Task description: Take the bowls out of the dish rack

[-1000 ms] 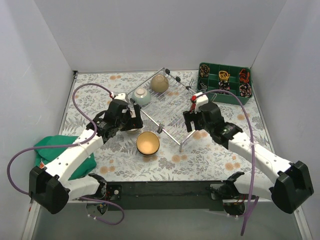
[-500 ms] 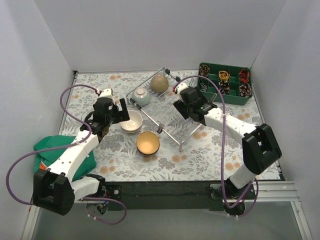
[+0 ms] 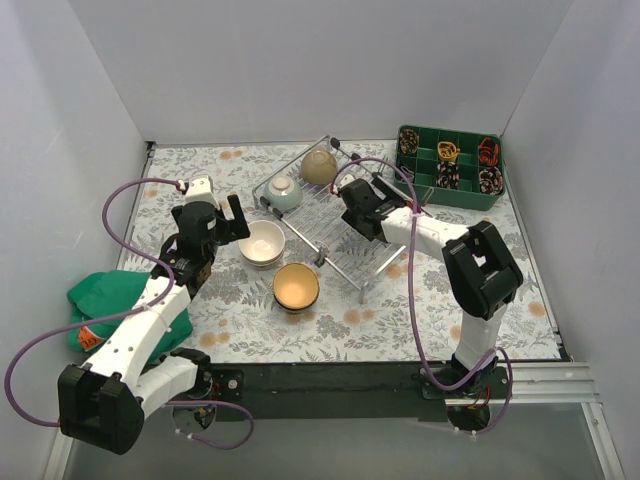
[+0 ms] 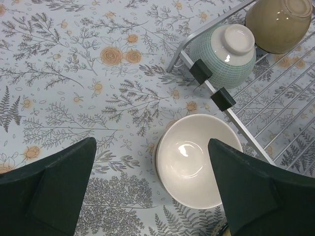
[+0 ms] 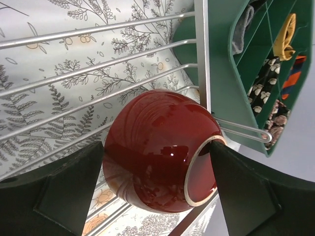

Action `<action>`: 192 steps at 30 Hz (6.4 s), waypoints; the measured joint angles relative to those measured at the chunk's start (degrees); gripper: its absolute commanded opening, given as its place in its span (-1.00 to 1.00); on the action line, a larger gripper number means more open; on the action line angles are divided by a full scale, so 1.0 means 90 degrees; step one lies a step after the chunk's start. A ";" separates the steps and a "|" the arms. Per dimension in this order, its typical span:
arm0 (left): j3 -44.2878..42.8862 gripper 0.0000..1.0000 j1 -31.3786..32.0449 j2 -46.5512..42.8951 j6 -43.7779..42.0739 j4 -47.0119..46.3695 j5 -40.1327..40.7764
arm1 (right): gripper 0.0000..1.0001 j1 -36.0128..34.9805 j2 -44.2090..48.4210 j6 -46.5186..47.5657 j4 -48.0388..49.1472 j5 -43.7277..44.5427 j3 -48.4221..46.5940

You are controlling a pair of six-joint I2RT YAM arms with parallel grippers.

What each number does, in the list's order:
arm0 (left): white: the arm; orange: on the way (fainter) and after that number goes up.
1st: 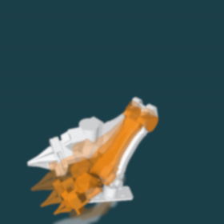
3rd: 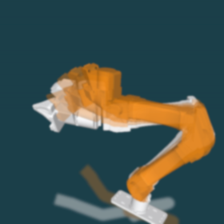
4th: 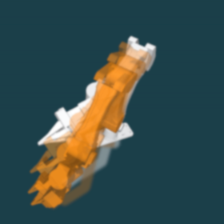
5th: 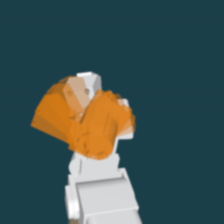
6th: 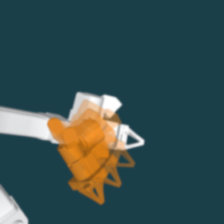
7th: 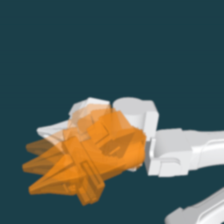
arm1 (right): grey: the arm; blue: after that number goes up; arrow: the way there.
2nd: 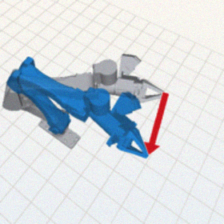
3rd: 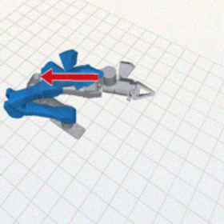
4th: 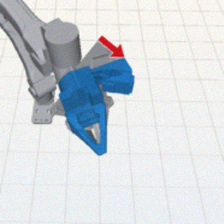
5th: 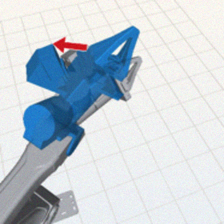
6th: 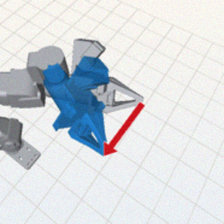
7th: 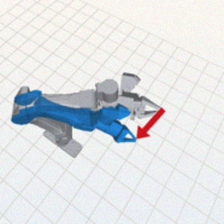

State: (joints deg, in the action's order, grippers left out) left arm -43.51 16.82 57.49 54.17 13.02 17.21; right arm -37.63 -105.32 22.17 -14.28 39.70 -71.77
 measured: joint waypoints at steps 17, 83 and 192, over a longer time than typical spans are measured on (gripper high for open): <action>0.0005 0.97 0.0000 0.0019 -0.0046 -0.0019 0.0044 | 0.90 -0.0185 -0.0976 -0.0095 0.0032 0.1780 -0.0449; 0.0282 0.97 -0.0024 0.0017 -0.0194 -0.0355 -0.0748 | 0.40 0.2142 0.1695 -0.2790 -0.0529 -0.2069 -0.0155; -0.3381 -1.00 -0.1440 0.2081 0.1231 0.3269 -0.0908 | 0.64 0.0131 0.7623 -0.3109 0.0447 -0.3461 0.3917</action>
State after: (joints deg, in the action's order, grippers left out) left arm -73.93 3.86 76.23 65.25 42.44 9.04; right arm -36.45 -36.71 -5.80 -10.26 8.56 -36.51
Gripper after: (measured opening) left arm 0.098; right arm 0.822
